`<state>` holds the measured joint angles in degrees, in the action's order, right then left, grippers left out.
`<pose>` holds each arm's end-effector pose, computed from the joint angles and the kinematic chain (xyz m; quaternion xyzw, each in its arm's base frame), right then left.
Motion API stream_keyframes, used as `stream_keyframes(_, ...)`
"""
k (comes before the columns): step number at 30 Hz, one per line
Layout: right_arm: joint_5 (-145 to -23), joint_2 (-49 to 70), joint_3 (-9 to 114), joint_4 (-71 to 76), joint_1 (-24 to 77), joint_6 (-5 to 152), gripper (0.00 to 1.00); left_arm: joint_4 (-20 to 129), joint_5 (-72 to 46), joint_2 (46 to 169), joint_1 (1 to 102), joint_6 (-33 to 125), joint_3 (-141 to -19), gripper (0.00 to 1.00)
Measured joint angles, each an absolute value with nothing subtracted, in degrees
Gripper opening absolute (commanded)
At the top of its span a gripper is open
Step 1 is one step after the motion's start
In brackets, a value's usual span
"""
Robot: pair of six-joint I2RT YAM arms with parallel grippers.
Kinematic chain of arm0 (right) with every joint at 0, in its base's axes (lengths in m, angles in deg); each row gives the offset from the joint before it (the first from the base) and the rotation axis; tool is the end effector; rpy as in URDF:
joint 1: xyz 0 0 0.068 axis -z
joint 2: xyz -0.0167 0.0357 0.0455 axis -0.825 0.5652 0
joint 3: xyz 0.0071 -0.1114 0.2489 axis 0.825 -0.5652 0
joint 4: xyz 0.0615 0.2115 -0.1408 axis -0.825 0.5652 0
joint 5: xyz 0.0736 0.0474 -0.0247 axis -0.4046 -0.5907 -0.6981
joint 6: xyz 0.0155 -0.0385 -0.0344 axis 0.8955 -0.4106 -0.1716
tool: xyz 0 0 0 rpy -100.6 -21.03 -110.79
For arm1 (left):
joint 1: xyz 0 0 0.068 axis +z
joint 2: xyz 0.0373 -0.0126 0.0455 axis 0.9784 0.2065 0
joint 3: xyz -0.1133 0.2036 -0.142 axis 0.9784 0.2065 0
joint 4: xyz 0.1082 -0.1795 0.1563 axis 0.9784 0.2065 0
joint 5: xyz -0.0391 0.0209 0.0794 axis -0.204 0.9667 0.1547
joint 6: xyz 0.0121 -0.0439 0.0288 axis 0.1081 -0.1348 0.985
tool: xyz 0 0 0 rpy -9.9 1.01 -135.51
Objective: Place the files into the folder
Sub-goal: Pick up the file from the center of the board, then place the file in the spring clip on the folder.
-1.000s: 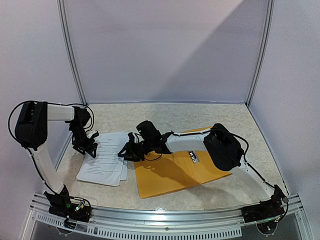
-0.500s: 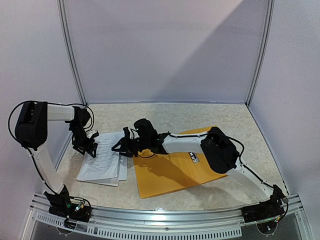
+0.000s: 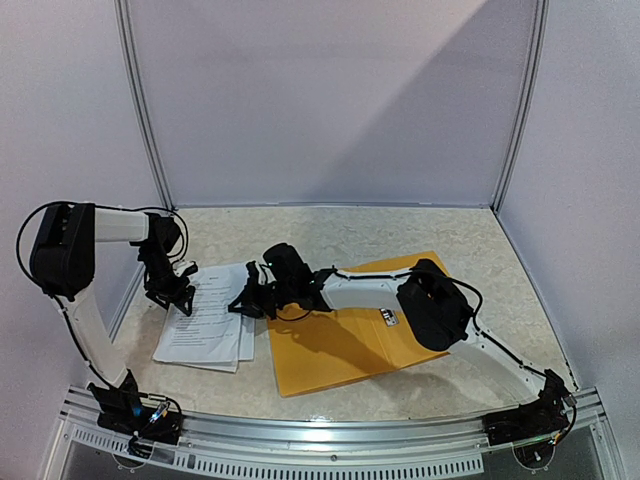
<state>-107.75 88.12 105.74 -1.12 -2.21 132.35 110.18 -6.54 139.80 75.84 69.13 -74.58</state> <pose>0.3044 0.5184 0.0914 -0.0843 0.8283 0.5530 0.0326 0.3148 -0.0137 0.1421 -0.1184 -0.9921 0.0210 0.0359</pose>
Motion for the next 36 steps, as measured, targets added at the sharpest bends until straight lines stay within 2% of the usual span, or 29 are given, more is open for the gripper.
stream_keyframes(10, -110.2, 83.1, 105.8, 12.2, -1.3, 120.4, 0.0, 111.7, -12.7, 136.1, 76.3, 72.6, -77.2, 0.8)
stream_keyframes(15, -116.2, 70.2, 105.3, 28.1, 1.5, 108.1, 0.0, 113.7, -14.8, 127.7, 76.6, 74.6, -84.9, 0.81)
stream_keyframes(20, -118.9, 51.6, 101.5, 46.2, 9.9, 92.4, 0.0, 114.6, -15.6, 125.2, 75.3, 74.8, -89.9, 0.81)
stream_keyframes(26, -118.1, 33.4, 89.3, 64.9, 29.2, 76.5, 0.0, 116.3, -14.3, 129.6, 64.2, 74.6, -91.7, 0.81)
stream_keyframes(31, -111.5, 29.9, 79.6, 73.6, 42.0, 68.3, 0.0, 117.5, -13.6, 137.0, 52.4, 74.6, -96.4, 0.8)
stream_keyframes(36, -106.5, 30.0, 75.0, 76.5, 46.2, 65.4, 0.0, 118.2, -12.1, 143.8, 44.2, 74.6, -100.0, 0.8)
